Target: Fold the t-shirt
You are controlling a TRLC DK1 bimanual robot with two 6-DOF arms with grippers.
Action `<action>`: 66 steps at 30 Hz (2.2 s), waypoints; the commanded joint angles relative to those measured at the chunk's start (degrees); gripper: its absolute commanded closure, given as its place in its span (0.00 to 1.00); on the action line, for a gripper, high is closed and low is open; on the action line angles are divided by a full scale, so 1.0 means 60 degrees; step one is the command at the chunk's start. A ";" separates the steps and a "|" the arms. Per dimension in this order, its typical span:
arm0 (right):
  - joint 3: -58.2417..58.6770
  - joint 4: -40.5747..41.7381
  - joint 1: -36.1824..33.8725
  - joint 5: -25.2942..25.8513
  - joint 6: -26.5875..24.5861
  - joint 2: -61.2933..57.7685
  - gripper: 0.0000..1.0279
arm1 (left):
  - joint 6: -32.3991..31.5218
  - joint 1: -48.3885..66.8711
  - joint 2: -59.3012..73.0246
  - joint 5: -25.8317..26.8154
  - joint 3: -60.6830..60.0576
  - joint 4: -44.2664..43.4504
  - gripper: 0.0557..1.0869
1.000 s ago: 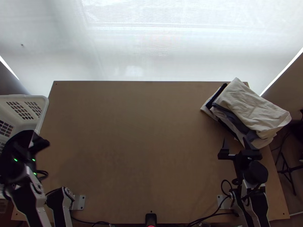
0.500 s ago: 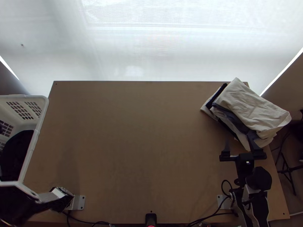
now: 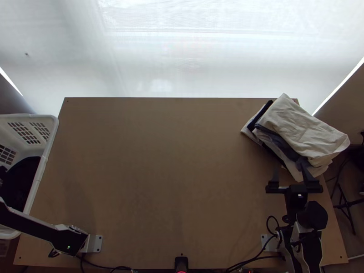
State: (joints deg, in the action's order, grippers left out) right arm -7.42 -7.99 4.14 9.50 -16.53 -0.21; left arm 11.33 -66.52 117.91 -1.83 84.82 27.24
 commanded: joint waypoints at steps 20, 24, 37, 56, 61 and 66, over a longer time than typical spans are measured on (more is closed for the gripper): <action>0.0299 -0.0002 -0.0353 0.0014 0.0192 -0.0024 0.05 | 0.1700 0.0013 0.5486 -0.0912 0.3969 0.0996 0.97; 0.0299 0.0013 -0.0558 0.0014 0.0383 0.0005 0.05 | 0.1392 0.0145 0.4050 0.0304 0.3428 0.1260 0.97; 0.0299 -0.0002 -0.0661 0.0014 0.1247 -0.0112 0.05 | -0.1640 0.0716 -0.2161 0.4230 0.7280 0.5698 0.97; 0.0299 -0.0002 -0.0676 0.0014 0.1965 -0.0258 0.05 | -0.4057 0.9446 -0.5413 0.2736 0.3486 0.6240 0.97; 0.0270 -0.0060 -0.0793 0.0014 0.2814 -0.0698 0.05 | -0.4203 1.2903 -0.6482 0.2326 -0.1861 0.4453 0.97; 0.0241 -0.0089 -0.0705 -0.0089 0.2990 -0.1123 0.05 | -0.4877 1.5071 -0.6512 0.2179 -0.3487 0.3487 0.97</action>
State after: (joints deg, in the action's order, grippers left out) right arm -5.72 -8.25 -0.45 9.52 -1.19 -4.03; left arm -14.20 4.47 81.65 12.95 82.96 55.59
